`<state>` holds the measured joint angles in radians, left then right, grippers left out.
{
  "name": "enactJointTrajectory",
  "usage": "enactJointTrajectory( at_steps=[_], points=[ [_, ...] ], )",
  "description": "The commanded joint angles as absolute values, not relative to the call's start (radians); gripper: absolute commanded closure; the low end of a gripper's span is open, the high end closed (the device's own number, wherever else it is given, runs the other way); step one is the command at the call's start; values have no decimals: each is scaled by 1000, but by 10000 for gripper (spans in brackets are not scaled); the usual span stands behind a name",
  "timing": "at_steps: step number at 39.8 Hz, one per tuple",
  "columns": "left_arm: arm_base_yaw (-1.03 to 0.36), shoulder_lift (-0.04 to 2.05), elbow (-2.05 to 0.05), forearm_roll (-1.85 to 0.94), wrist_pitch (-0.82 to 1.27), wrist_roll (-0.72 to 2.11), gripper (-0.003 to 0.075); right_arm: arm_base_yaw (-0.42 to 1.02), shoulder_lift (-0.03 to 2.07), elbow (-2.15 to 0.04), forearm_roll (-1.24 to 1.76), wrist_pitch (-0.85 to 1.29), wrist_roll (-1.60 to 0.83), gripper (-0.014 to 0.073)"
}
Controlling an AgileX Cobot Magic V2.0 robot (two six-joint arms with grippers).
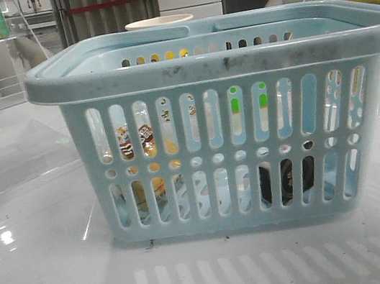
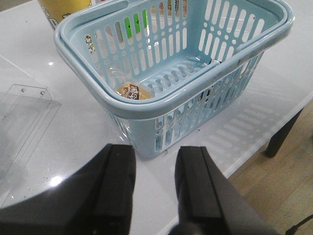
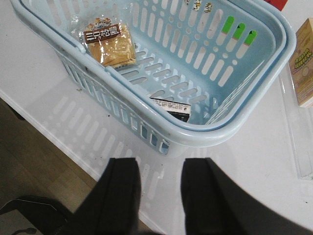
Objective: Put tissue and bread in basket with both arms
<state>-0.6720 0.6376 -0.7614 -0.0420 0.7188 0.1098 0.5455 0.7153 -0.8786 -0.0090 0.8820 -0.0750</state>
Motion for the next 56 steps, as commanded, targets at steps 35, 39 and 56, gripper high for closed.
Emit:
enactJointTrajectory(
  at_steps=[35, 39, 56],
  points=[
    [-677, 638, -789, -46, 638, 109, 629, 544, 718, -903, -20, 821, -79, 537],
    [-677, 638, -789, -46, 638, 109, 629, 544, 718, -903, -20, 821, -79, 537],
    [-657, 590, -775, -50, 626, 109, 629, 544, 718, -903, -20, 821, -79, 537]
  ],
)
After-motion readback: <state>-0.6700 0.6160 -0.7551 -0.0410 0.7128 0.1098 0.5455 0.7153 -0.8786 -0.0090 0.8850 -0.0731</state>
